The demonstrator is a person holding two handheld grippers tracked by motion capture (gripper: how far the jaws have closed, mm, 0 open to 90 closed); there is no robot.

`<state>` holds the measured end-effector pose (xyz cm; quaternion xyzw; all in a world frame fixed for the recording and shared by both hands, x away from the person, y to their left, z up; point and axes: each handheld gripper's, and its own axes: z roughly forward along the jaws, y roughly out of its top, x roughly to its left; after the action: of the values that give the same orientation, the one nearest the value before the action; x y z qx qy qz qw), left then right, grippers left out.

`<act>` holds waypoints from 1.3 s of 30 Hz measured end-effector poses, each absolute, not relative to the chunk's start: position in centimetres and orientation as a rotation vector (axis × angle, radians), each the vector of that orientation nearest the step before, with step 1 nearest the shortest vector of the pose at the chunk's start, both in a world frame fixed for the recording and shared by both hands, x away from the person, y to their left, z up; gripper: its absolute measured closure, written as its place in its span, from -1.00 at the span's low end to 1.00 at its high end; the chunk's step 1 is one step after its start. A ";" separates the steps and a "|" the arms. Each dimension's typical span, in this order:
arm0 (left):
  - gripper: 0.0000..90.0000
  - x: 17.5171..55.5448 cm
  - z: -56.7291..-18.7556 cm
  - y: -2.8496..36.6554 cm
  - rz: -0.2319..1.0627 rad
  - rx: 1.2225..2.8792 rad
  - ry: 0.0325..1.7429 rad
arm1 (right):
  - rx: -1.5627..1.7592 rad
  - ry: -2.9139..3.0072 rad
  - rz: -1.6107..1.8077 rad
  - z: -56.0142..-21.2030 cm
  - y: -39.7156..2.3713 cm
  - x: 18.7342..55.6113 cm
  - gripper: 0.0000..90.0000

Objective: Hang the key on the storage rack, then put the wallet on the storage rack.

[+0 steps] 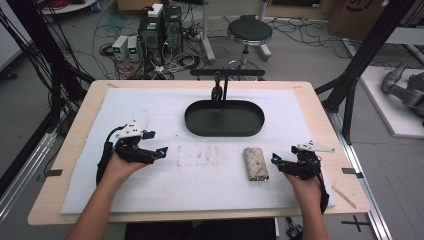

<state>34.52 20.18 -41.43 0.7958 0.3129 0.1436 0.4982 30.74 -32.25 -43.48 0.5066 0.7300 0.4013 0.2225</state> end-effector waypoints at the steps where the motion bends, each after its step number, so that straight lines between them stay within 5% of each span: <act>1: -0.61 34.5 -41.4 20.2 0.347 1.926 0.757 | 1.399 2.016 1.108 -43.5 -32.3 30.7 -0.65; 39: -0.61 34.2 -41.8 20.8 0.388 1.964 0.767 | 1.449 2.193 0.959 -45.2 -23.9 28.9 -0.66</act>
<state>34.24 20.75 -41.76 0.8045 0.3141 0.1588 0.4784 28.91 -23.90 -45.16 0.5103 0.7722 0.3377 0.1712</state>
